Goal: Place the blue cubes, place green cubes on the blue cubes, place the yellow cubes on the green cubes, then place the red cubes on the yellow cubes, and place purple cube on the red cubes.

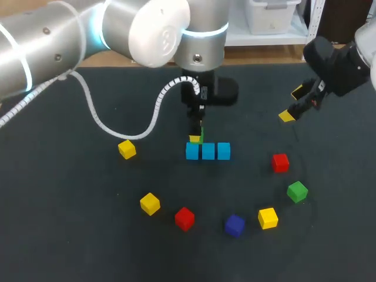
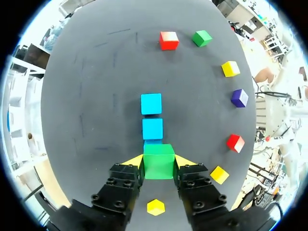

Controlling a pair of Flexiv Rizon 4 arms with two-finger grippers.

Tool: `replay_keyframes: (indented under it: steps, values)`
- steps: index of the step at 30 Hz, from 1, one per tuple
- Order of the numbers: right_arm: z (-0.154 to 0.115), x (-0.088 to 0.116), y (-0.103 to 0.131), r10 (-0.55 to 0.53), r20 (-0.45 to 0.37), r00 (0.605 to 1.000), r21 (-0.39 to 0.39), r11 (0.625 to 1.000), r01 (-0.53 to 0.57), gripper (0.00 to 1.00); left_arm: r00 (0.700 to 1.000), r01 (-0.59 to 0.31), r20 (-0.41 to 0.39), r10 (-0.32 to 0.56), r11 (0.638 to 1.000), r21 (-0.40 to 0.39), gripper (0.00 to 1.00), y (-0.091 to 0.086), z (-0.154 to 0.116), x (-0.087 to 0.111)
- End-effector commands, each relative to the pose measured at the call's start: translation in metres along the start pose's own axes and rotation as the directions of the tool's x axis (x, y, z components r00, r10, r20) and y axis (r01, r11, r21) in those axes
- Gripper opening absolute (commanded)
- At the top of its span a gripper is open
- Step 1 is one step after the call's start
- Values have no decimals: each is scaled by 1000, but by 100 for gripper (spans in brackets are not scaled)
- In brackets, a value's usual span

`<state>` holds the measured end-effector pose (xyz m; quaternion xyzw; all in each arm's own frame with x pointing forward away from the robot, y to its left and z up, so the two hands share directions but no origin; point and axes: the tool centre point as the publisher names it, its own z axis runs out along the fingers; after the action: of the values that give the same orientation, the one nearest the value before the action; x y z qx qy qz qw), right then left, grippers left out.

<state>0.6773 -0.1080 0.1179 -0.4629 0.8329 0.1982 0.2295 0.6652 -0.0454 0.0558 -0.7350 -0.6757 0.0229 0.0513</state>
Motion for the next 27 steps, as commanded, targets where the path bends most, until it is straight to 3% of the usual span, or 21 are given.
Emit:
replay_keyframes:
  steps: [1,13,27]
  values:
    - [0,0,-1,-1,2,1000,-2,1000,1,100,1000,-8,-6,8,1000,8,0,6,6,-5]
    - [0,0,-1,-1,2,1000,-2,1000,1,100,1000,11,-5,-11,1000,-9,0,18,14,-1]
    - [0,0,-1,-1,2,1000,-2,1000,1,100,1000,17,-17,-17,1000,6,0,11,21,-7]
